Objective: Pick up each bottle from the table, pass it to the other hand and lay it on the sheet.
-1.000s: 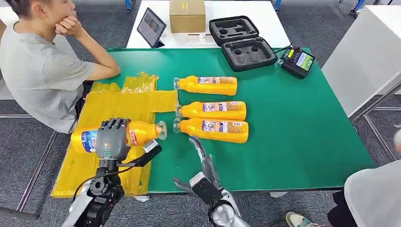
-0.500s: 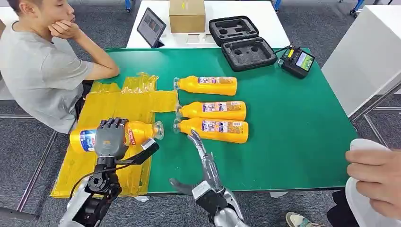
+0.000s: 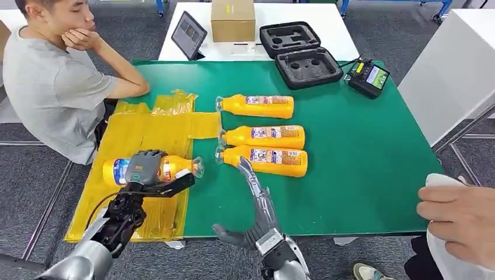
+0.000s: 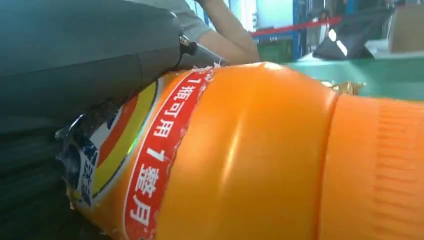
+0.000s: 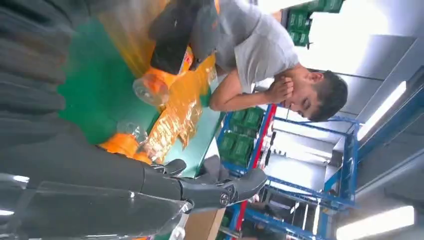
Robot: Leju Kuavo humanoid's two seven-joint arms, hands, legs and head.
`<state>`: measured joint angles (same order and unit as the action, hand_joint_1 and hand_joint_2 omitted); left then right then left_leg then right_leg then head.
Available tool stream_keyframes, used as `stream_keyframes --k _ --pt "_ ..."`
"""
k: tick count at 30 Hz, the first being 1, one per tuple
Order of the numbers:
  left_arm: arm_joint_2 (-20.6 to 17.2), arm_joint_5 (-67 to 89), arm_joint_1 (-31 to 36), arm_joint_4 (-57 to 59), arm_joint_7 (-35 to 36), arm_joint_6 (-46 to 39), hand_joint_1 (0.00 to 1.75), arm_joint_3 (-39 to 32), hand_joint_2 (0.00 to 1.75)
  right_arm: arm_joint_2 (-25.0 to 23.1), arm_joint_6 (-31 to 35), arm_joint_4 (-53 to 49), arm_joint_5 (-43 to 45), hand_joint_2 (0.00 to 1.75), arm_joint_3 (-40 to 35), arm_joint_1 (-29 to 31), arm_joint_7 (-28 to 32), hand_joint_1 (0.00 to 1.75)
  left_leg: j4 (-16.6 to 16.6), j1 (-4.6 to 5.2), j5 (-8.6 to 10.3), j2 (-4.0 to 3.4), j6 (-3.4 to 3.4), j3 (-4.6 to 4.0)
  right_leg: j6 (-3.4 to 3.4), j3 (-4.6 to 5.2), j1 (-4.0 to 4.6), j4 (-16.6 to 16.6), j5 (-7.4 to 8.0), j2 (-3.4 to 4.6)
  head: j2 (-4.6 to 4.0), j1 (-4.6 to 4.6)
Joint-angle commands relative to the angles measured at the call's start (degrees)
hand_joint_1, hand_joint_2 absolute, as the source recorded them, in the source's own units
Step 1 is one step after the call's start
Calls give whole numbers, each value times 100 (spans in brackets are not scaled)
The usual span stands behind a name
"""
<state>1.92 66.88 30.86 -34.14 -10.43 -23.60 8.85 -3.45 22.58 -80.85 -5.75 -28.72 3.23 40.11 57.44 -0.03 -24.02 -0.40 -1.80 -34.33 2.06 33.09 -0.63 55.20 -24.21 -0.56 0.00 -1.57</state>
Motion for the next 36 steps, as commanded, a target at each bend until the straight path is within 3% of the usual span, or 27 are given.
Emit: stream_keyframes --k 1,12,13,14,15,16,18,21,36 --pt "8 -137 190 1098 -143 555 175 -83 175 -21 -108 43 24 175 247 51 -11 0 -9 1 3 -9 8 20 -6 -14 -2 -3 5 14 0 0" --pt "115 -228 -13 951 -10 483 175 -156 175 -62 -147 86 -7 175 314 52 -11 0 -21 -4 12 -16 28 53 -18 -39 2 -16 14 29 0 0" --pt "100 -140 -15 923 76 472 173 -94 0 -57 -150 39 -4 175 323 37 -11 0 -13 1 10 -12 19 61 -9 -51 -2 -7 9 18 0 0" --pt "98 -111 -9 910 115 519 155 -70 0 -54 -146 21 -11 175 325 36 -11 0 -15 0 12 -13 21 57 -11 -47 -1 -9 12 21 0 0" --pt "105 -123 -1 913 118 553 106 -76 0 -55 -151 20 -8 175 326 37 -11 0 -19 -1 13 -16 23 58 -12 -46 0 -13 14 26 0 0" --pt "115 -144 8 897 126 564 26 -94 0 -55 -149 24 -13 175 329 36 -11 0 -14 1 11 -11 19 61 -9 -50 -2 -7 9 17 0 0" --pt "125 -114 -3 888 106 571 10 -57 0 -71 -166 64 -27 175 332 46 -11 0 -15 -1 13 -10 23 56 -13 -45 0 -9 12 20 0 0" --pt "141 -65 -50 867 82 502 0 -6 0 -88 -166 120 -42 175 337 51 -11 0 -16 -2 13 -11 22 60 -12 -48 0 -10 12 20 0 0" --pt "177 85 -106 832 65 457 0 136 0 -111 -123 238 -79 175 357 106 -11 0 -10 2 11 -2 16 59 -6 -53 -3 -4 5 8 0 -2"
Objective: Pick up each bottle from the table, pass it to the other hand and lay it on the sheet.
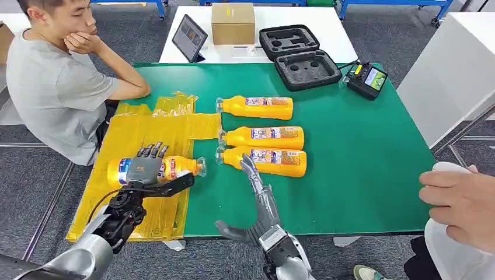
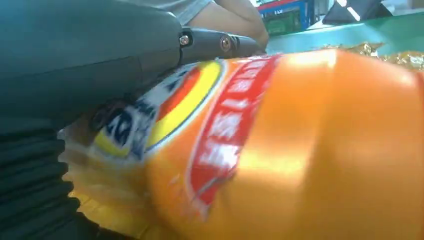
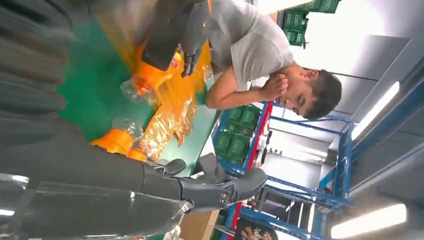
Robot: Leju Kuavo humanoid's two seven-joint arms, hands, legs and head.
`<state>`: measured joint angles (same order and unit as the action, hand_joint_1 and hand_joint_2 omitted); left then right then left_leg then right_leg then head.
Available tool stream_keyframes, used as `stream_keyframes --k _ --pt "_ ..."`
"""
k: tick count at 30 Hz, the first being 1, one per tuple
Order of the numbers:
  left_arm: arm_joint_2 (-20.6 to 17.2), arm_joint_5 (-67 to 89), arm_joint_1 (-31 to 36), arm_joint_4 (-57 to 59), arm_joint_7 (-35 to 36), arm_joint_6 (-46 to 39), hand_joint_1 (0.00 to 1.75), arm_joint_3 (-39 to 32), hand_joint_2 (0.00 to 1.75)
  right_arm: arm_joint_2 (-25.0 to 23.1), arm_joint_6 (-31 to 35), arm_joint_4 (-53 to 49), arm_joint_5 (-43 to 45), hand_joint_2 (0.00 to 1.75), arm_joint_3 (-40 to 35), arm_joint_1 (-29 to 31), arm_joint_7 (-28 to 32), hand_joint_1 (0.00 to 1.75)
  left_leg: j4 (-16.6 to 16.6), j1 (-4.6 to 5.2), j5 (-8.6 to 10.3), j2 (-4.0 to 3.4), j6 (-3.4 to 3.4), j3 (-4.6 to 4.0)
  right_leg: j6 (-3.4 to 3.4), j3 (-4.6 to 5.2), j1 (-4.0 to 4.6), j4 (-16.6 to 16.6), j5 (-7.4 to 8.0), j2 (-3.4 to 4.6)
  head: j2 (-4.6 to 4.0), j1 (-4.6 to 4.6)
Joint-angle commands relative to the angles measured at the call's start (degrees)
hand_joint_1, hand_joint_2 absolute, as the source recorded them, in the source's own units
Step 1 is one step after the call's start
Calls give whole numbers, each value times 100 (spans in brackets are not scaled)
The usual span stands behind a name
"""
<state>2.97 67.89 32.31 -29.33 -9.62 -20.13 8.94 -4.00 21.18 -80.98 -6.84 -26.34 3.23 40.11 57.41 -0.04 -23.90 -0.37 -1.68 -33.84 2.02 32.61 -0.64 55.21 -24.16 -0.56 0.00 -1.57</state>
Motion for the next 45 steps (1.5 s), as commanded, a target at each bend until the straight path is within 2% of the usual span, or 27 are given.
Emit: stream_keyframes --k 1,11,18,21,23,24,27,28,34,37,39,41,45 --pt "72 -15 -251 351 -16 110 0 127 0 -57 16 251 30 175 119 106 -11 0 -10 2 0 -6 7 8 -5 -4 -2 -8 2 12 0 0" --pt "104 -6 -169 338 -79 72 0 153 0 -70 38 347 57 175 186 120 -11 0 -8 -1 2 0 7 1 -6 1 1 -8 4 6 0 0" --pt "212 -222 -215 6 -614 227 0 211 0 -54 84 417 94 175 292 120 -11 0 -9 -2 6 11 5 -4 -6 3 2 -10 4 -3 0 0" --pt "233 -200 -456 -651 -872 -346 0 394 0 -41 162 317 72 175 351 2 -11 0 -7 0 6 31 1 -1 -4 -4 0 -7 1 -23 0 0" --pt "236 -537 -841 -1538 -1201 -319 0 539 0 -20 184 236 58 175 385 -89 -11 0 -4 -1 4 30 0 -6 -3 1 0 -5 0 -25 0 0" --pt "191 -697 -1138 -2173 -1217 -274 0 651 0 -20 191 220 51 175 398 -118 -11 0 -5 -1 4 33 3 -10 -6 5 1 -6 -1 -25 0 0" --pt "73 -763 -1593 -3099 -1165 -420 0 874 0 -20 243 218 43 175 389 -145 -11 0 1 -1 1 22 0 -29 -3 25 1 -3 -2 -18 0 2" --pt "27 -777 -1705 -3358 -1183 -551 0 968 175 -12 256 198 40 175 372 -164 -11 0 2 -2 -3 20 3 -33 -5 31 2 -2 -5 -14 0 0" --pt "22 -860 -1981 -4086 -1579 -1840 0 1245 175 -15 490 115 -40 175 310 -260 -11 0 6 -5 -4 23 3 -65 -3 62 5 2 -7 -19 0 -2" --pt "22 -860 -1981 -4086 -1579 -1840 0 1245 175 -15 490 115 -40 175 310 -260 -11 0 4 -4 -1 19 3 -77 -1 75 5 0 -2 -16 0 0" --pt "74 -821 -2122 -4504 -1755 -1987 0 1144 175 -12 506 100 -9 175 280 -292 -11 0 3 -3 0 23 2 -80 -2 78 3 0 -2 -19 0 0" --pt "407 -584 -2415 -5056 -2237 -1987 0 679 175 21 642 71 7 175 200 -309 -11 0 7 -4 -3 16 2 -83 -2 82 4 3 -3 -12 0 0" --pt "407 -584 -2415 -5056 -2237 -1987 0 679 175 21 642 71 7 175 200 -309 -11 0 6 -4 -5 23 4 -76 -3 73 4 2 -7 -19 0 0"
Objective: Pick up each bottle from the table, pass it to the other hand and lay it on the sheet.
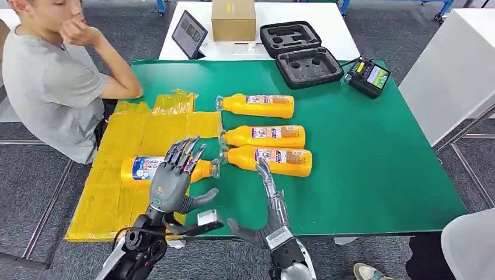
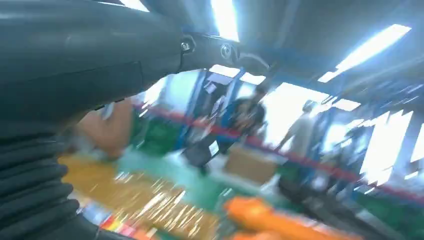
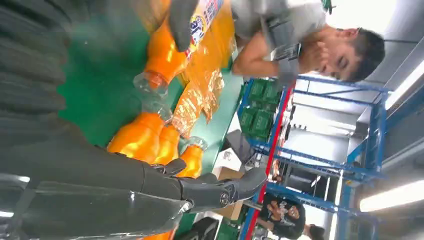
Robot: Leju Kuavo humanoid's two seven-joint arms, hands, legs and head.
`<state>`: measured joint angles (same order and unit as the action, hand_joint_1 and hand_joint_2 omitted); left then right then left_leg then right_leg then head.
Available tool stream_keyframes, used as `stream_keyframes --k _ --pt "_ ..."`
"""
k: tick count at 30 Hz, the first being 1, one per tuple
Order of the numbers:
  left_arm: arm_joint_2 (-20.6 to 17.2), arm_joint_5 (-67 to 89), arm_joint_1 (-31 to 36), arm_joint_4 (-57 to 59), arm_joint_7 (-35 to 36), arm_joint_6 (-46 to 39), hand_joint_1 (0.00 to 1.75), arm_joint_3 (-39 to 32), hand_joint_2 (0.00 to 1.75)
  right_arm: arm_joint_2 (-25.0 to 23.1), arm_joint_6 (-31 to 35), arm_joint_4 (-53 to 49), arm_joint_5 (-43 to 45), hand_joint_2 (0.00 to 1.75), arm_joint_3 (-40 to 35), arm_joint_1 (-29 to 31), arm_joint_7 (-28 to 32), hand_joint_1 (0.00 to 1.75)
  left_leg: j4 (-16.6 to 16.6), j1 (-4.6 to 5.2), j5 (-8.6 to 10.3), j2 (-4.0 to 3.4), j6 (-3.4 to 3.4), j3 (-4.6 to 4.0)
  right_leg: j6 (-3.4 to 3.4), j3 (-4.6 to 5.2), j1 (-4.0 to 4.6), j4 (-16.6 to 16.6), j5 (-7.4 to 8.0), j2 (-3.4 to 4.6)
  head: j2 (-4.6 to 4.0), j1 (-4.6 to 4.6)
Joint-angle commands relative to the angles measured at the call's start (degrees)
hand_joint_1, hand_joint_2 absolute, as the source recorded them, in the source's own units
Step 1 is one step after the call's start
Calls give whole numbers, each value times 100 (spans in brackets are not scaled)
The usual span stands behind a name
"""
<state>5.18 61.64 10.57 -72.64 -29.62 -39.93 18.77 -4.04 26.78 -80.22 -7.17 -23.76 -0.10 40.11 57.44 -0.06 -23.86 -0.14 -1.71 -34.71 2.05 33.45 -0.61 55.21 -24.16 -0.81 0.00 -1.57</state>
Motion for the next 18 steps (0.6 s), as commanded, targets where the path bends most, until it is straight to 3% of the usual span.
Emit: stream_keyframes --k 1,8,9,10,12,13,18 --pt "186 41 -241 -726 -236 -7 0 -304 175 26 83 -6 40 175 -58 24 -11 0 1 -2 -7 -2 6 8 -5 -8 1 0 -5 8 0 2" --pt "255 -71 -290 -798 -410 -7 0 -358 175 56 130 -34 38 175 -95 9 -11 0 -2 -3 -8 -1 10 17 -8 -15 3 -1 -6 8 0 0" --pt "352 -480 -333 -744 -751 -7 0 -375 175 147 394 -21 -103 175 -240 35 -11 0 -1 -2 -5 -3 6 9 -5 -7 2 -1 -3 7 0 0" --pt "211 -1250 -353 -695 -809 19 0 -4 175 319 1307 172 -790 175 -493 114 -11 0 0 -2 -4 -2 4 6 -3 -5 2 -2 -2 7 0 0" --pt "-2 -2585 -478 -902 -819 301 0 426 175 -416 1322 -168 -3582 175 1188 -331 -11 0 -5 2 -2 11 4 9 -3 -10 -1 -3 -6 -6 0 -2" --pt "-102 -3335 -555 -992 -883 482 0 565 175 -733 1322 -118 -4563 175 1863 -444 -11 0 -5 -1 -8 15 7 18 -5 -21 0 -3 -11 -8 0 0" --pt "-71 -4967 -759 -1016 -1038 917 0 479 175 -1040 1322 -63 -5764 175 3352 -286 -11 0 -4 1 -8 5 8 11 -6 -9 -1 -1 -7 1 0 -2"
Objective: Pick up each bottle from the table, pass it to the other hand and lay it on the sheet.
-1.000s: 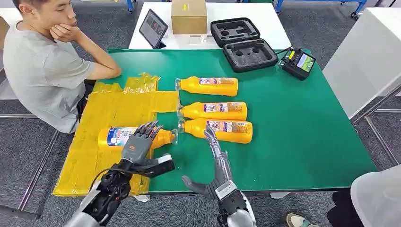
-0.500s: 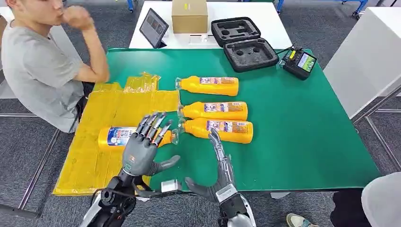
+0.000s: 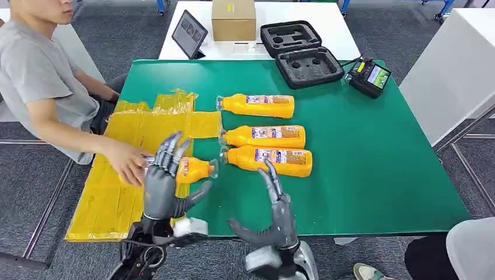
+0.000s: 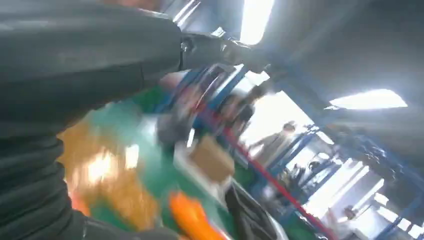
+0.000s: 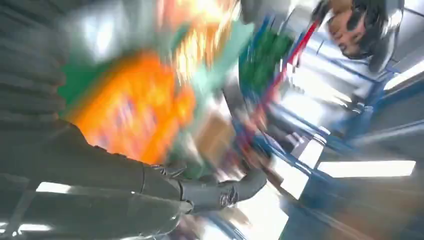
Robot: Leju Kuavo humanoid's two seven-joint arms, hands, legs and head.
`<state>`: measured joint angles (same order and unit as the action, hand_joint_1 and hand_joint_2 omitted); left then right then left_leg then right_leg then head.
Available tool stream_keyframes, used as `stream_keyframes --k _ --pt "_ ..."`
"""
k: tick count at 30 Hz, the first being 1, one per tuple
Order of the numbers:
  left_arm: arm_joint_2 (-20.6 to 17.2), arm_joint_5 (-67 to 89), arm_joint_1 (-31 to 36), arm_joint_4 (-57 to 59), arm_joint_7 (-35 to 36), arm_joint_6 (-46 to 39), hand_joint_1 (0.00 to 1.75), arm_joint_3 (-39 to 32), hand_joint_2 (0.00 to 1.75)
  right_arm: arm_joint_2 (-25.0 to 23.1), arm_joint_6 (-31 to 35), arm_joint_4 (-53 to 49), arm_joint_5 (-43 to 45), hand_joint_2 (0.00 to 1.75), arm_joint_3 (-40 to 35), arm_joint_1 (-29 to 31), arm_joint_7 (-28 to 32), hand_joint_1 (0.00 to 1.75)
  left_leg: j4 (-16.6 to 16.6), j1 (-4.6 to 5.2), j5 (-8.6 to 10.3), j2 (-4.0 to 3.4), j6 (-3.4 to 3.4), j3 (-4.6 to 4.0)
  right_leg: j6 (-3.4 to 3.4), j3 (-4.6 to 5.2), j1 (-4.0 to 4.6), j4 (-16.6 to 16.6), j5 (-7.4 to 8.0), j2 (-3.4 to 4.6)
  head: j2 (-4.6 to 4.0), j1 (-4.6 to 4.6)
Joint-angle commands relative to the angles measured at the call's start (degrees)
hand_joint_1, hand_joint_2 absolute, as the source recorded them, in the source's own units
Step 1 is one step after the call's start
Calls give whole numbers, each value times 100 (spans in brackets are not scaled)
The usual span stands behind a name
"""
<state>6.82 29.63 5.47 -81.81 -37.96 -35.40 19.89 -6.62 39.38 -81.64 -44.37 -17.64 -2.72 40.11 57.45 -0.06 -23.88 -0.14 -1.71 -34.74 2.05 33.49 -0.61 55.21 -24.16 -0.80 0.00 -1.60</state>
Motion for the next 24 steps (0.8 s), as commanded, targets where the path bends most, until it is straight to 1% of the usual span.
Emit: stream_keyframes --k 1,2,4,6,8,9,11,13,14,15,16,17,18,19,24 --pt "-231 -2047 -292 -178 -204 555 0 407 175 -707 62 632 -2046 175 2873 158 -151 0 -4 2 -7 9 10 23 -8 -22 -3 1 -11 -2 0 -2" --pt "-235 -2182 -312 -227 -204 641 0 437 175 -593 62 849 -2032 175 2844 264 -276 0 -4 -1 -2 14 6 14 -5 -18 0 -5 -6 -8 0 7" --pt "-194 -2540 -251 -287 -204 965 0 593 175 -240 62 1617 -1875 175 2862 757 -631 0 -5 -3 -5 2 6 17 -3 -21 1 -10 -4 6 0 2" --pt "-72 -2656 -69 -157 -204 1031 0 682 175 -76 62 2006 -1824 175 2968 1112 -712 0 -5 -5 -4 -5 3 13 -1 -21 3 -14 1 13 0 2" --pt "-19 -2688 117 -1 -204 1096 0 802 175 45 62 2248 -2121 175 3064 1346 -859 0 -3 5 9 6 -6 -3 4 -5 -4 -8 6 -1 0 4" --pt "-32 -2676 199 19 -204 1027 0 910 175 104 62 2421 -2333 175 3075 1470 -934 0 -4 6 8 7 -5 4 2 -14 -4 -9 5 1 0 2" --pt "-34 -2758 230 -39 -204 1005 0 1004 175 157 62 2444 -2781 175 3081 1549 -1161 0 -1 11 10 7 -8 3 7 -9 -9 -7 10 -1 0 0" --pt "-18 -2792 299 -28 -204 943 0 1161 175 297 62 2860 -3103 175 2971 1794 -1520 0 0 10 10 6 -9 5 8 -11 -8 -7 10 0 0 4" --pt "-11 -2802 319 -47 -204 937 0 1202 175 325 62 2912 -3079 175 2955 1840 -1530 0 -1 12 11 2 -11 1 10 -5 -9 -7 12 2 0 2" --pt "-14 -2786 389 -79 -204 844 0 1313 175 437 62 3224 -2937 175 2881 2006 -1532 0 -1 11 8 -4 -9 8 8 -10 -9 -6 11 10 0 0" --pt "-12 -2797 449 -138 -204 762 0 1390 175 510 62 3441 -2755 175 2843 2131 -1471 0 2 11 11 0 -12 -2 11 -3 -8 -6 13 4 0 2" --pt "13 -2819 499 -151 -204 715 0 1417 175 575 62 3730 -2470 175 2801 2294 -1308 0 0 9 8 1 -9 7 8 -12 -6 -8 11 5 0 0" --pt "24 -2817 517 -141 -204 722 0 1422 175 582 62 3891 -2251 175 2792 2381 -1187 0 2 12 12 4 -13 -3 12 -1 -9 -5 12 1 0 0" --pt "48 -2870 548 -142 -204 759 0 1414 175 641 62 4078 -2182 175 2740 2515 -1145 0 4 10 7 -3 -10 6 10 -9 -7 -5 11 9 0 2" --pt "48 -2870 548 -142 -204 759 0 1414 175 641 62 4078 -2182 175 2740 2515 -1145 0 2 14 11 0 -12 -5 12 0 -11 -2 12 4 0 0"
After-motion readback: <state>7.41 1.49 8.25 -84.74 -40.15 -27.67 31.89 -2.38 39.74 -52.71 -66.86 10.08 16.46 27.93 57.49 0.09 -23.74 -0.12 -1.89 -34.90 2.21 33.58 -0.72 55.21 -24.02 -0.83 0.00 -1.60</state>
